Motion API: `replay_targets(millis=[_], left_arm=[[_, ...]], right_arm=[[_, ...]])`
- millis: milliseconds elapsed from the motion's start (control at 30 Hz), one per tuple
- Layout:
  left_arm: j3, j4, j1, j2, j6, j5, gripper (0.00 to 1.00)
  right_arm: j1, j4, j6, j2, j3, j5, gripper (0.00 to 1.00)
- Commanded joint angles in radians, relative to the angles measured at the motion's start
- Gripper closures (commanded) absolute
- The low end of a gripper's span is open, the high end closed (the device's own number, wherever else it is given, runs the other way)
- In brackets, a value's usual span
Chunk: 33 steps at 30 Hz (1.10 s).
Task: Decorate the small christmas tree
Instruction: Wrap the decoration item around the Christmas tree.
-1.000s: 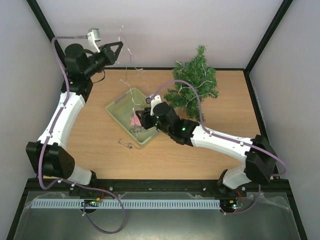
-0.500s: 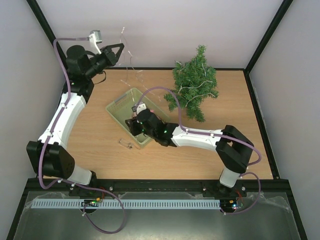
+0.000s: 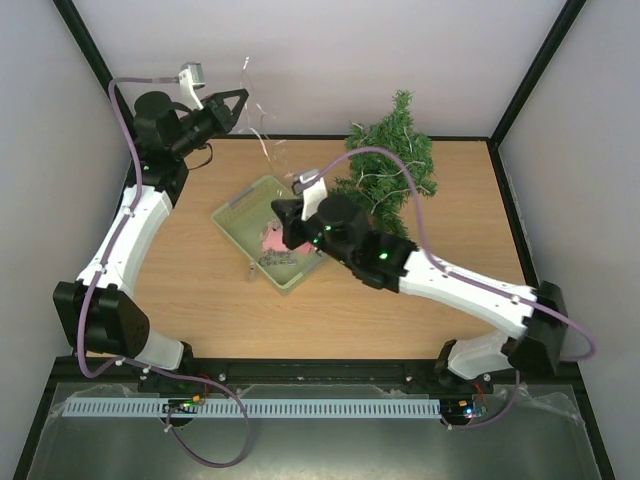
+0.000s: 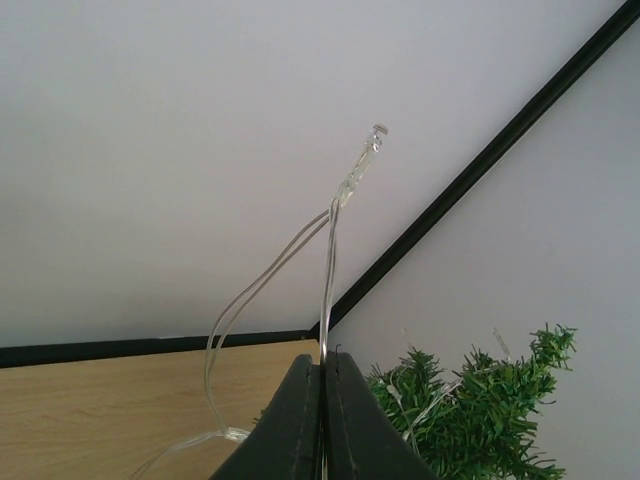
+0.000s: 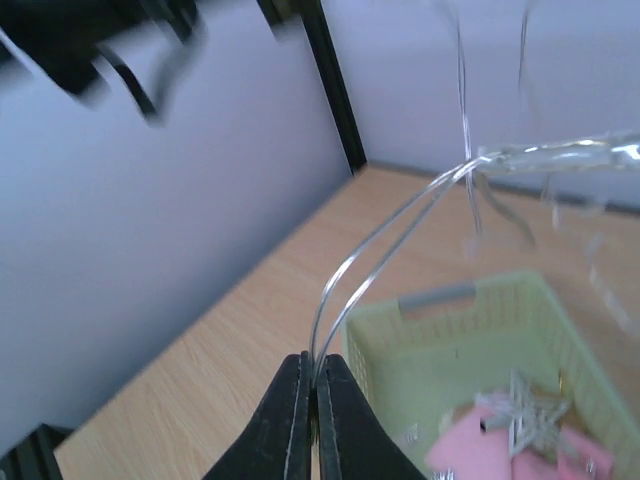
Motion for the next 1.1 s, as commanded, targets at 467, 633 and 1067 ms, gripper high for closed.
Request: replay_targets(millis=[467,633,1067], left_arm=[[-0.063,0.200,-0.094,-0.088,-0.128,0.089,0.97],[-0.033,0.332,-0.119,-0.060,-0.158,0.093,0.98],[0.281,0.775,-0.140,0.261,-0.491,0.076,0.97]], right_arm=[[0.002,-0.261,-0.350,-0.142,0.587,0.090,0.98],[0.002,-0.149,-0.555,-0.135,0.622,0.355,0.98],[-0.171,0.041,-0.908,0.032,0.836,0.571,0.98]])
